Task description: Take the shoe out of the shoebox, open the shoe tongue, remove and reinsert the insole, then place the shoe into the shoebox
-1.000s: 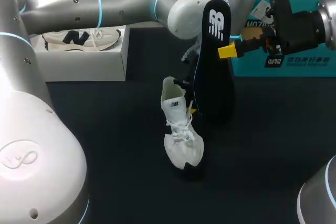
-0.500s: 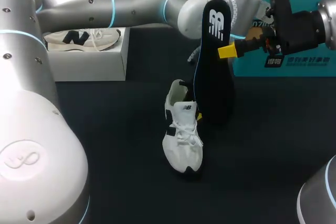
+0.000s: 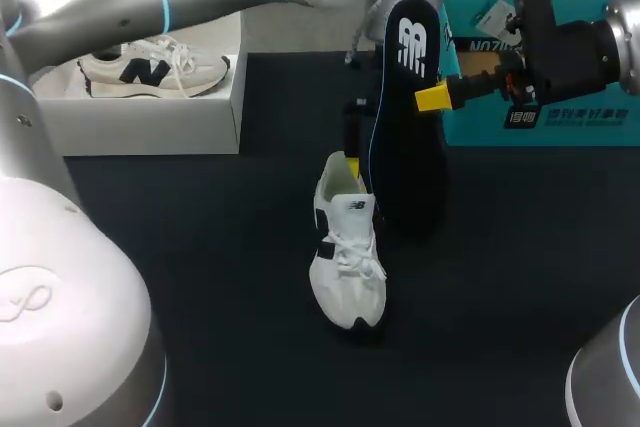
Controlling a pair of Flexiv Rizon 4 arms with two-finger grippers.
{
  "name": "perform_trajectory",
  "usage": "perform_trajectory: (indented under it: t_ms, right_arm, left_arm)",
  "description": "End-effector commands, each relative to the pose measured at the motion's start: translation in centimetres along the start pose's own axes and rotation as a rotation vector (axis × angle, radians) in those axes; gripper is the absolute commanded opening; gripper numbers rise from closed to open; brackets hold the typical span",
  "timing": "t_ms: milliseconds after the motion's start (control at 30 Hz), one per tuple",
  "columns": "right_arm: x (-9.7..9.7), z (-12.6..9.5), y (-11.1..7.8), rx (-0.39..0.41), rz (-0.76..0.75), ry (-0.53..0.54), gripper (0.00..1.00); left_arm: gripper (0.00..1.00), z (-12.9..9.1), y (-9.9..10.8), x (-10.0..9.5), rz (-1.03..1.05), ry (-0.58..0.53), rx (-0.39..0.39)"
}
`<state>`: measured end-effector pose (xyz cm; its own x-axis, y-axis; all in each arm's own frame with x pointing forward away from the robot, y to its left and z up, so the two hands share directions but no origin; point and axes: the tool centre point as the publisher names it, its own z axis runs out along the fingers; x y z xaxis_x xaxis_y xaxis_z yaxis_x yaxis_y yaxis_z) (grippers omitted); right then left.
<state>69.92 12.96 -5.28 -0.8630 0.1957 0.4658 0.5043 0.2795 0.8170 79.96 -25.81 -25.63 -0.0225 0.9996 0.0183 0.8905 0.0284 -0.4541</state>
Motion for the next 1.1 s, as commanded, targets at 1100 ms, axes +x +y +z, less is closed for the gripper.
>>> perform_trajectory:
  t_ms: [1100]
  right_arm:
    - [-2.4,-4.7,-0.9,-0.139,0.103,0.127,0.00]
  left_arm:
    - [1.00,-6.9,-4.4,3.8,0.093,-0.608,-0.018]
